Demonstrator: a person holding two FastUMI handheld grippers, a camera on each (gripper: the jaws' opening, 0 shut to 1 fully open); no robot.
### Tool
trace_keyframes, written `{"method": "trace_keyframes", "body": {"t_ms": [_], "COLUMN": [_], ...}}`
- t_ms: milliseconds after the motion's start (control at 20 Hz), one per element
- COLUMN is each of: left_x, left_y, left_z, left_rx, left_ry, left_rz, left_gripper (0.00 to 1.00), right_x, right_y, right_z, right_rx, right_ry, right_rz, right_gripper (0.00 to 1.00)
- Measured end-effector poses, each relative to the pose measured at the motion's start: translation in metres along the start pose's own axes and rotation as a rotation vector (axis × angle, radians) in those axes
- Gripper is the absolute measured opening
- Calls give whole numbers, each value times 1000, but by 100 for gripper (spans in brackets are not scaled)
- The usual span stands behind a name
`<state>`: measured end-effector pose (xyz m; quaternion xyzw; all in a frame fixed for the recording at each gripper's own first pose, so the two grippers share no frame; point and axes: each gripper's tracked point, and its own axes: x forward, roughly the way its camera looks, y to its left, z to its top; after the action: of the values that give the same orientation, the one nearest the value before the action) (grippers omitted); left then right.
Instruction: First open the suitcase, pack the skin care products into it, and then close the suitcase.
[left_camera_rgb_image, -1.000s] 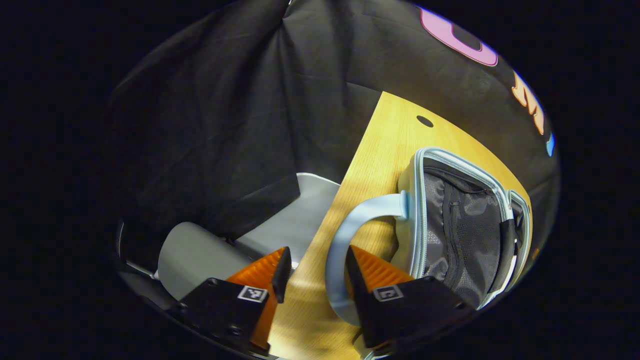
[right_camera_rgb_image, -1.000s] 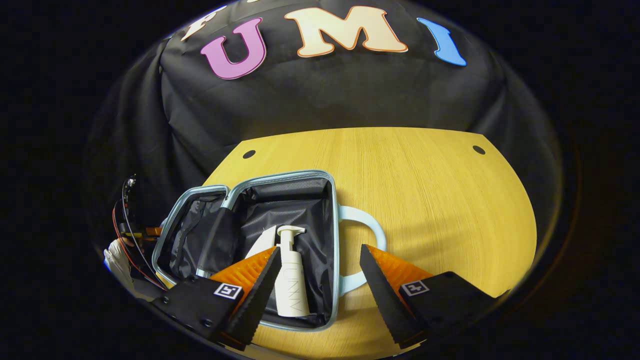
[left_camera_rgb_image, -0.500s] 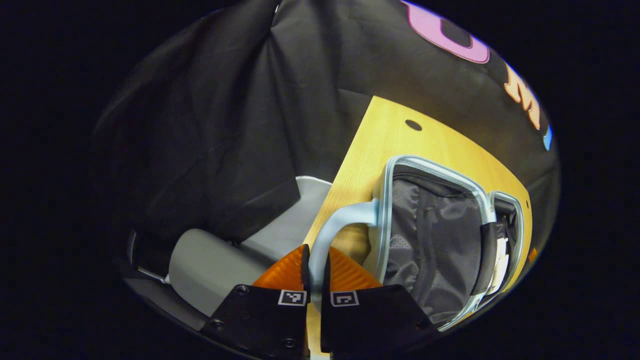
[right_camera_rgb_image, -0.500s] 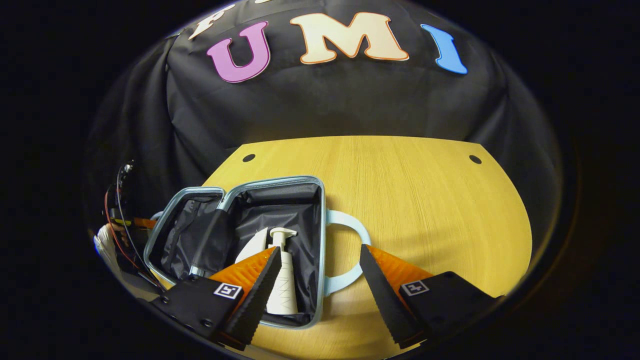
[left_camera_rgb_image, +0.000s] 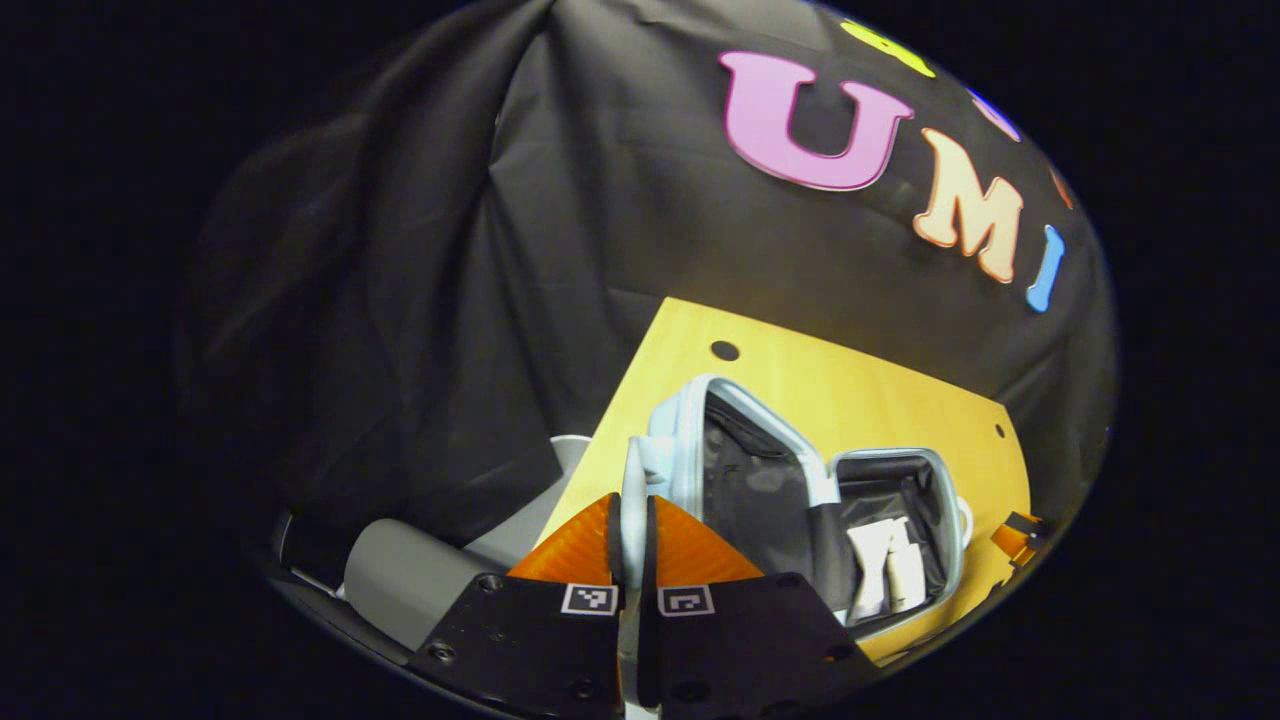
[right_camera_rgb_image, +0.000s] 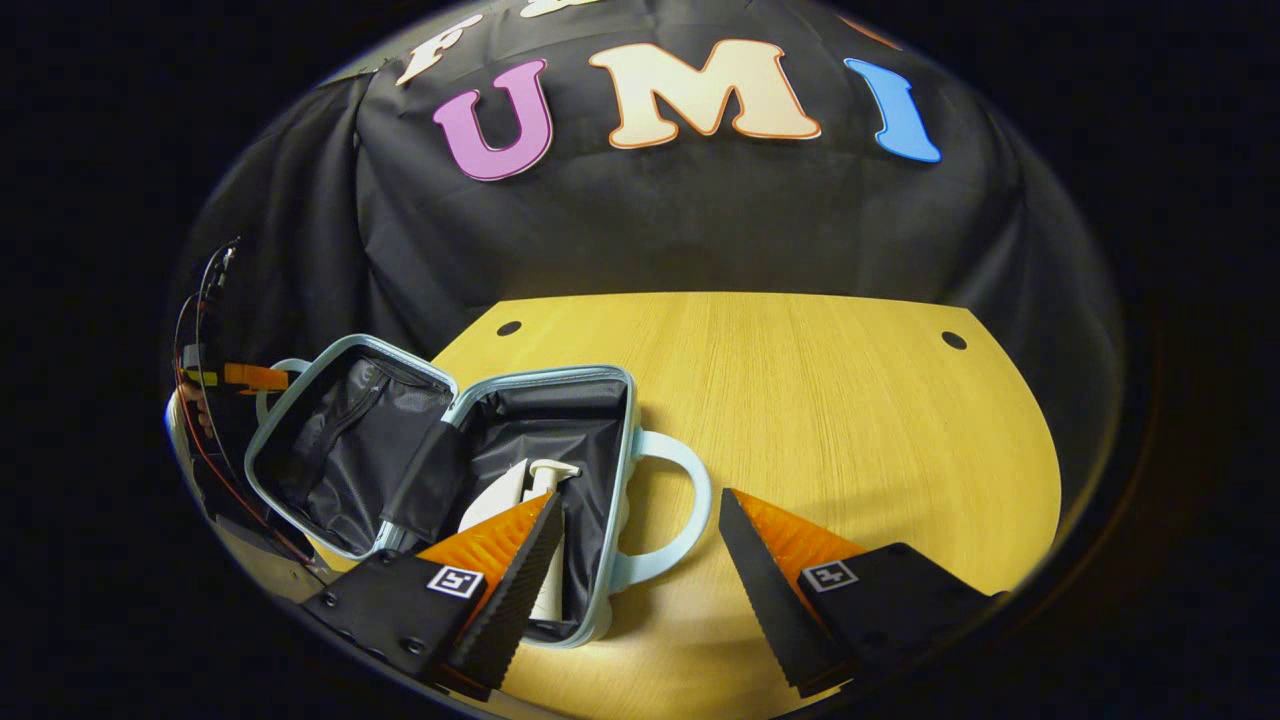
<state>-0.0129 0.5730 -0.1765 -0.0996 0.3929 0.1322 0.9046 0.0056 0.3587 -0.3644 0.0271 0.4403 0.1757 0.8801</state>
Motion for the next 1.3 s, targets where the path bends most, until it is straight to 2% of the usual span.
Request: {"method": "trace_keyframes", "body": {"t_ms": [500, 800, 1000, 1150, 1300], "left_x": [-47, -52, -47, -44, -41], "left_y": [-126, -215, -273, -315, -351], "left_z": [48, 58, 52, 47, 31], "left_rx": [42, 53, 69, 44, 63], "left_ry": [-105, -102, -85, -65, -31], "left_rz": [-200, -362, -470, -547, -600], "left_gripper": [0, 0, 0, 0, 0], "right_x": [-24, -45, -56, -68, -79], "right_y": [-53, -93, -117, -138, -155], "right_z": [12, 22, 25, 23, 18], "right_rx": [71, 118, 155, 162, 175], "right_ry": [-54, -95, -115, -124, -122], "right_rz": [-19, -78, -122, -157, -183], "right_gripper": [99, 99, 99, 99, 99]}}
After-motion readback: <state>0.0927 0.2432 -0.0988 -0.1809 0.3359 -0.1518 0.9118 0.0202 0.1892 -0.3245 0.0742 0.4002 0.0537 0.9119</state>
